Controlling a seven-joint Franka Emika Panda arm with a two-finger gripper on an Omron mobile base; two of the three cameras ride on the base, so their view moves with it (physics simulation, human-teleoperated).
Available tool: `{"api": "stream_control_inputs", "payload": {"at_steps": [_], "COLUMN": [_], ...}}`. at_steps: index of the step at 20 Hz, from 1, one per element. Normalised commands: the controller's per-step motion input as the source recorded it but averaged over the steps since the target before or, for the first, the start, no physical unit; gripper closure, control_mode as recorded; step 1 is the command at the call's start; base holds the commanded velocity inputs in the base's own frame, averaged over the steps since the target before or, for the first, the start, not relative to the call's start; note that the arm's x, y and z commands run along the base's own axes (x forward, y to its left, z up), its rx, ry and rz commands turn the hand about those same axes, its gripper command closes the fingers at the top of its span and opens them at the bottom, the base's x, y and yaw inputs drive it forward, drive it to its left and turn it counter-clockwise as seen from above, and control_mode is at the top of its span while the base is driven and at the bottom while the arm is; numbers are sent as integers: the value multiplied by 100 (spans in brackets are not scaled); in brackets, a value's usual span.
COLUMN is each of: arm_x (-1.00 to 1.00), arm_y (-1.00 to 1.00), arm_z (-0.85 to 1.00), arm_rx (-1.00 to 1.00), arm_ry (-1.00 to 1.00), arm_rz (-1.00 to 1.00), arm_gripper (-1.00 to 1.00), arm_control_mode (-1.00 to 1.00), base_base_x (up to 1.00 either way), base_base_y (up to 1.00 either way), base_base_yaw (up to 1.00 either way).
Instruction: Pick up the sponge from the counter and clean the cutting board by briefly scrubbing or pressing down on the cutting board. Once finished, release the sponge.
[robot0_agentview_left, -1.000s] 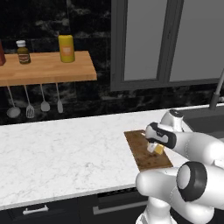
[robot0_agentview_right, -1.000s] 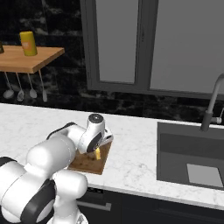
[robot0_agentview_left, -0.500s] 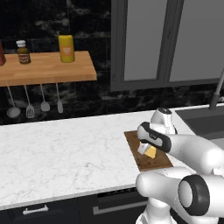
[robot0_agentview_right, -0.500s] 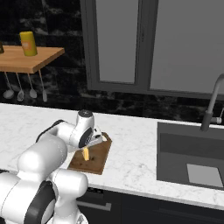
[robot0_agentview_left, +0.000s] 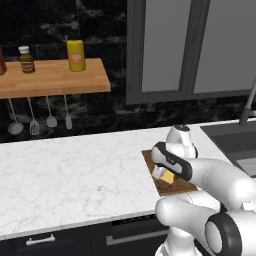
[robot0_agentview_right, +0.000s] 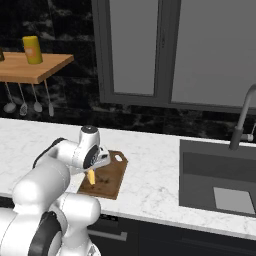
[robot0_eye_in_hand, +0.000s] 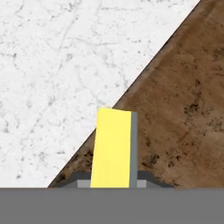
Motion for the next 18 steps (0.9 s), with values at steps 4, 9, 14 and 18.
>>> {"api": "stream_control_inputs", "payload": {"at_steps": [4,9,14,18], "arm_x": [54,77,79,63], "arm_y": [0,-5,-22,-34], "arm_z": [0,-5,-3,0], "arm_rx": [0,0,0,0], "arm_ry": [0,0,0,0], "arm_rz": [0,4,7,9], "arm_gripper": [100,100,100,100], "arm_control_mode": [-100,-100,-100,-100], "base_base_x": [0,0,0,0], "base_base_y": [0,0,0,0], "base_base_yaw": [0,0,0,0]}}
